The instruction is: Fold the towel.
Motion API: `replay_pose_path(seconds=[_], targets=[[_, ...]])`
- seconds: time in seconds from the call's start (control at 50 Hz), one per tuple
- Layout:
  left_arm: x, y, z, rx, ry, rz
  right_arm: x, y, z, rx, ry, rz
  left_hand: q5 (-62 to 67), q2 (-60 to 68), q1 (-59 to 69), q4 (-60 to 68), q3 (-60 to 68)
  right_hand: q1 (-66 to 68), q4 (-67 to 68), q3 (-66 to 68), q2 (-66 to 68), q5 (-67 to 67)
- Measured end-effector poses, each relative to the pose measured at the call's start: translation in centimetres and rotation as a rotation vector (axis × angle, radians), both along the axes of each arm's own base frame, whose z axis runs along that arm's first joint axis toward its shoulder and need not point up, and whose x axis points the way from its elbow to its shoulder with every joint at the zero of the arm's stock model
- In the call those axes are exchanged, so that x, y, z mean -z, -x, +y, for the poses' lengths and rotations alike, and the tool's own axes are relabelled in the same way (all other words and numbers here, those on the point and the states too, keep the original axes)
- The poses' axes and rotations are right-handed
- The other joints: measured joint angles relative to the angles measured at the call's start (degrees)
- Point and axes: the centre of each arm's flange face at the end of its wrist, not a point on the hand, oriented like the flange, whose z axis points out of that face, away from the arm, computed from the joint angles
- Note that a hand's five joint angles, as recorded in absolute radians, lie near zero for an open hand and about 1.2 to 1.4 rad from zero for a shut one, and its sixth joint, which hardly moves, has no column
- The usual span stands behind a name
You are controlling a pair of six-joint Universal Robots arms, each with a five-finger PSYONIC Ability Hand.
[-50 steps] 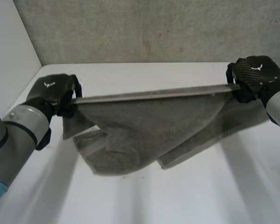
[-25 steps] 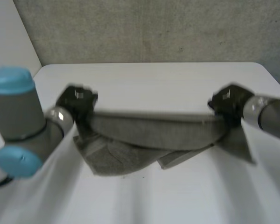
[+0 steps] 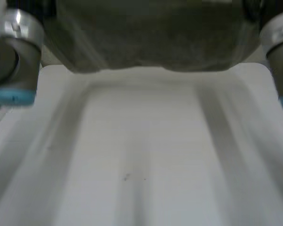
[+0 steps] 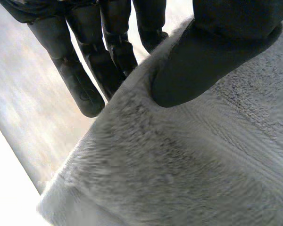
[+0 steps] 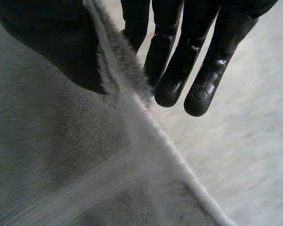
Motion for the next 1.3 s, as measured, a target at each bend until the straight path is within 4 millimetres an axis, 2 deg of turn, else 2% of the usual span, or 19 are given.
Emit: replay_pose_path(seconds=[0.04,0.08,0.12,0.14,0.18,0.2,0.24,0.3,0.38,0.44,0.56,0.64,0.74,0.9,1.08,1.12,1.16,1.18,1.3], targets=[[1.8,-0.4,0.2,-0.001,-0.055,-0.008,1.6,0.1,0.2,0.001,-0.056,0.018,0.0,0.0,0.0,0.0,0.0,0.0,0.0,0.1,0.0,0.0],[5.2,-1.0,0.5,-0.003,-0.155,-0.027,4.7,0.2,0.7,-0.005,-0.169,0.056,0.0,0.0,0.0,0.0,0.0,0.0,0.2,0.2,0.0,0.0],[6.2,-1.1,0.6,-0.003,-0.184,-0.032,5.6,0.2,0.9,-0.007,-0.201,0.066,0.0,0.0,0.0,0.0,0.0,0.0,0.3,0.2,0.0,0.0],[10.1,-1.5,1.3,-0.003,-0.286,-0.054,9.3,0.3,1.9,-0.028,-0.333,0.113,0.0,0.0,0.0,0.0,0.0,0.0,0.3,0.2,0.0,0.0],[12.9,-1.8,1.9,-0.002,-0.354,-0.071,12.3,0.2,2.7,-0.051,-0.433,0.148,0.0,0.0,0.1,0.0,0.0,0.0,0.3,0.2,0.0,0.0],[12.9,-1.8,1.9,-0.002,-0.354,-0.071,12.3,0.2,2.7,-0.051,-0.433,0.148,0.0,0.0,0.1,0.0,0.0,0.0,0.3,0.2,0.0,0.0],[17.1,-2.1,2.7,-0.003,-0.458,-0.104,16.6,0.2,3.8,-0.087,-0.577,0.194,0.0,0.0,0.2,0.0,0.0,0.0,0.3,0.2,0.0,0.1],[20.1,-2.3,3.5,-0.005,-0.535,-0.132,19.5,0.3,4.6,-0.107,-0.676,0.220,0.0,0.0,0.2,0.0,0.0,0.0,0.3,0.2,0.0,0.1],[22.6,-2.6,4.4,-0.006,-0.605,-0.159,22.0,0.5,5.2,-0.119,-0.776,0.233,0.0,0.0,0.2,0.0,0.0,0.0,0.3,0.2,0.0,0.1],[23.2,-2.7,4.7,-0.007,-0.625,-0.168,22.5,0.7,5.4,-0.120,-0.821,0.211,0.0,0.0,0.2,0.0,0.0,0.0,0.3,0.2,0.0,0.1],[22.8,-2.9,4.9,-0.011,-0.619,-0.165,22.2,1.0,5.2,-0.115,-0.864,0.124,0.0,0.0,0.2,0.0,0.0,-0.6,-2.0,-1.8,-2.1,-1.2],[21.7,-3.5,4.6,-0.028,-0.596,-0.150,21.7,2.7,3.9,-0.067,-0.929,-0.076,0.0,0.0,0.2,0.0,0.0,-15.7,-22.3,-22.3,-22.0,-19.9],[21.1,-4.2,4.3,-0.048,-0.584,-0.139,22.0,4.7,3.0,-0.015,-0.990,-0.237,0.0,0.0,0.2,0.0,0.0,-25.8,-34.5,-34.1,-33.5,-32.9],[21.0,-4.8,4.0,-0.066,-0.584,-0.133,23.6,8.1,2.8,0.080,-1.095,-0.458,0.0,0.0,0.2,0.0,0.0,-28.8,-38.8,-38.3,-37.8,-38.1],[21.1,-4.7,4.1,-0.064,-0.587,-0.134,24.7,9.5,3.4,0.124,-1.169,-0.632,0.0,0.0,0.2,0.0,0.0,-28.6,-38.6,-38.1,-37.5,-37.7],[21.1,-4.7,4.1,-0.064,-0.588,-0.135,24.8,9.5,3.4,0.124,-1.177,-0.659,0.0,0.0,0.2,0.0,0.0,-17.9,-25.7,-25.4,-23.8,-26.0],[21.2,-4.7,4.1,-0.065,-0.589,-0.135,24.8,9.5,3.3,0.120,-1.175,-0.676,0.0,0.0,0.2,0.0,0.0,-17.9,-25.7,-25.4,-23.8,-26.0],[21.2,-4.7,4.1,-0.065,-0.590,-0.136,24.8,9.5,3.3,0.118,-1.173,-0.678,0.0,0.0,0.2,0.0,0.0,0.3,-3.1,-3.1,-1.9,-5.3],[21.1,-4.8,4.5,-0.064,-0.598,-0.140,23.7,9.3,3.0,0.077,-1.106,-0.651,0.0,0.0,0.2,0.0,0.0,0.7,0.0,-0.1,0.0,-2.4]])
